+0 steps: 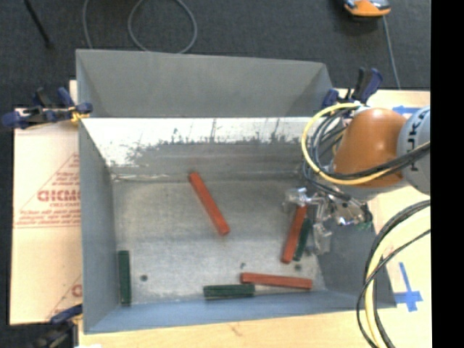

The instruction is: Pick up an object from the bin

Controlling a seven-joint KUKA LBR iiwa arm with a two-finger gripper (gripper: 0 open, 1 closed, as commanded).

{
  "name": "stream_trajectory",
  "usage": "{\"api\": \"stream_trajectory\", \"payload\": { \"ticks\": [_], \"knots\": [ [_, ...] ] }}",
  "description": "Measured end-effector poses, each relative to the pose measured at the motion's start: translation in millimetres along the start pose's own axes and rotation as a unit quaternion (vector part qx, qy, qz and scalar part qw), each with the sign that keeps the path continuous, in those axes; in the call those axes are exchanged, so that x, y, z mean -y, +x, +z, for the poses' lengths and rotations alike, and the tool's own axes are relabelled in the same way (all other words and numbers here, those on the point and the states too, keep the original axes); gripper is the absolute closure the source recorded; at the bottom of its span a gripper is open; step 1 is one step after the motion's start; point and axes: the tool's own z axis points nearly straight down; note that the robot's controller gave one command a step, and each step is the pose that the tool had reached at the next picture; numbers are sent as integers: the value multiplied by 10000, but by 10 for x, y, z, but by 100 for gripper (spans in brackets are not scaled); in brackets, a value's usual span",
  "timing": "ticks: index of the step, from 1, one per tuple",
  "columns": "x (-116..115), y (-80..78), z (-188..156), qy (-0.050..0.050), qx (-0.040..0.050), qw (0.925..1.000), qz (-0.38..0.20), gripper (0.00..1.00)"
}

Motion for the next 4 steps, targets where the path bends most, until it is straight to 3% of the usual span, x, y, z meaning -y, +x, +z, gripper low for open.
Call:
{"api": "stream_trajectory", "payload": {
  "ticks": [1,2,3,4],
  "knots": [
    [-1,-12,-22,2,18,10000,18,100],
    [35,-158,-1309,27,42,10000,-7,100],
    [22,-141,-1256,-7,7,10000,4,0],
    [-218,-621,-9,-7,-5,9928,-1196,0]
  ]
}}
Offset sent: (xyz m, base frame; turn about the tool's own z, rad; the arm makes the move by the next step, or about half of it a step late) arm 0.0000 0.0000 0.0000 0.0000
